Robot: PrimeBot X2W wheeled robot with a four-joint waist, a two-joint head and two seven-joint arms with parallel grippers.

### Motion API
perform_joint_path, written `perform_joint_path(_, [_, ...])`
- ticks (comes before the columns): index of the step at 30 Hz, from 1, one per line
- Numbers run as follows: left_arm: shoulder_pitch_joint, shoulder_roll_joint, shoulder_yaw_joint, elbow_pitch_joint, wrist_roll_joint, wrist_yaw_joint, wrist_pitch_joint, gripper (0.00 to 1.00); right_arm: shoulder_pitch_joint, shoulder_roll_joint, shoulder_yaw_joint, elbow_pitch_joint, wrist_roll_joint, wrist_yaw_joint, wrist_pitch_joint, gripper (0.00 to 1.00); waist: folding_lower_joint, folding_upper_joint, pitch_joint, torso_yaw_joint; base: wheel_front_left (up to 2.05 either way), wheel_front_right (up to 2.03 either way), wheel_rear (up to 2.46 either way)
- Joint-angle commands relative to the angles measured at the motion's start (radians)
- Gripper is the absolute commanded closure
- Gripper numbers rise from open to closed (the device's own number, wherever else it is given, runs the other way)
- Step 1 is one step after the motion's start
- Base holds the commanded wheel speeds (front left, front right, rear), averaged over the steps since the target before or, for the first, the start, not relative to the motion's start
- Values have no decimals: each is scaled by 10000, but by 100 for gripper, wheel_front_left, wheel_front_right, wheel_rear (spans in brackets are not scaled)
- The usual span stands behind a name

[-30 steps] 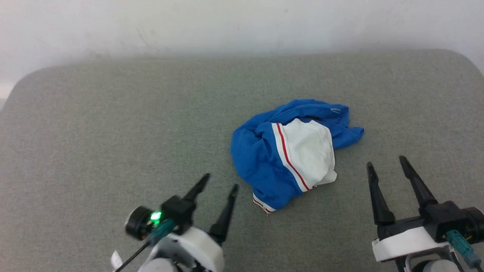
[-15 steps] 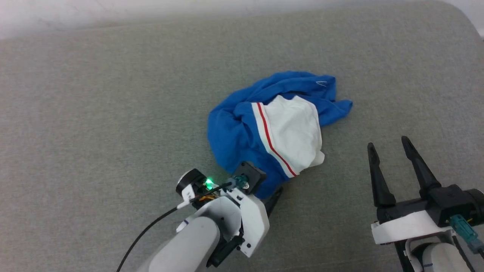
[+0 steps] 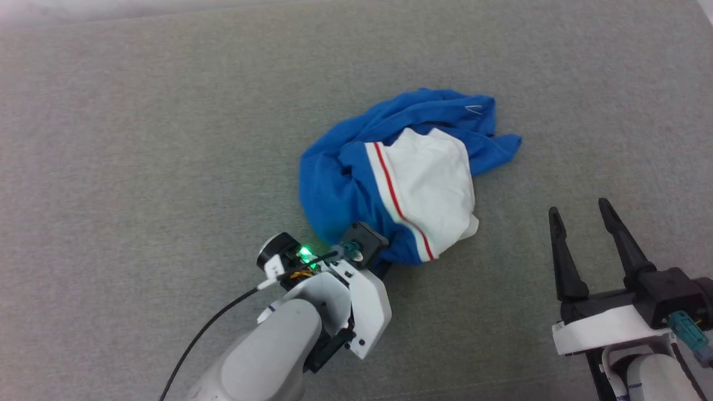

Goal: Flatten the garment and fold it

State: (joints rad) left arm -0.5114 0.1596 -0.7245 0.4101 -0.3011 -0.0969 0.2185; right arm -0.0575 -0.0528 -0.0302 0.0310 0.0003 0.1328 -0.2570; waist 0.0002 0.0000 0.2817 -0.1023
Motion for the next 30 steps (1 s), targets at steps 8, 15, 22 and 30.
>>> perform_joint_path(8, [1059, 10, 1501, -1826, -1316, 681, -1398, 100, 229, 26, -77, 201, -205, -21, -47, 0, -2, 0, -1041, 1055, 0, 0, 0])
perform_joint_path(15, [2519, 320, 3210, -2061, -2718, 1576, -1865, 100, 335, 26, 80, 345, -317, -21, -39, 0, -2, 0, -1285, 1507, 0, 0, 0])
perform_joint_path(22, [3122, 486, 3644, -719, -2817, 2081, -2232, 61, 452, 26, 333, 466, -366, -21, 238, 0, -2, 0, -1306, 1669, 0, 0, 0])
perform_joint_path(30, [2843, 318, 3649, -215, -2445, 1792, -4083, 0, 551, -29, 1020, 423, -168, -21, 867, 0, -2, 0, -1542, 2019, 0, 0, 0])
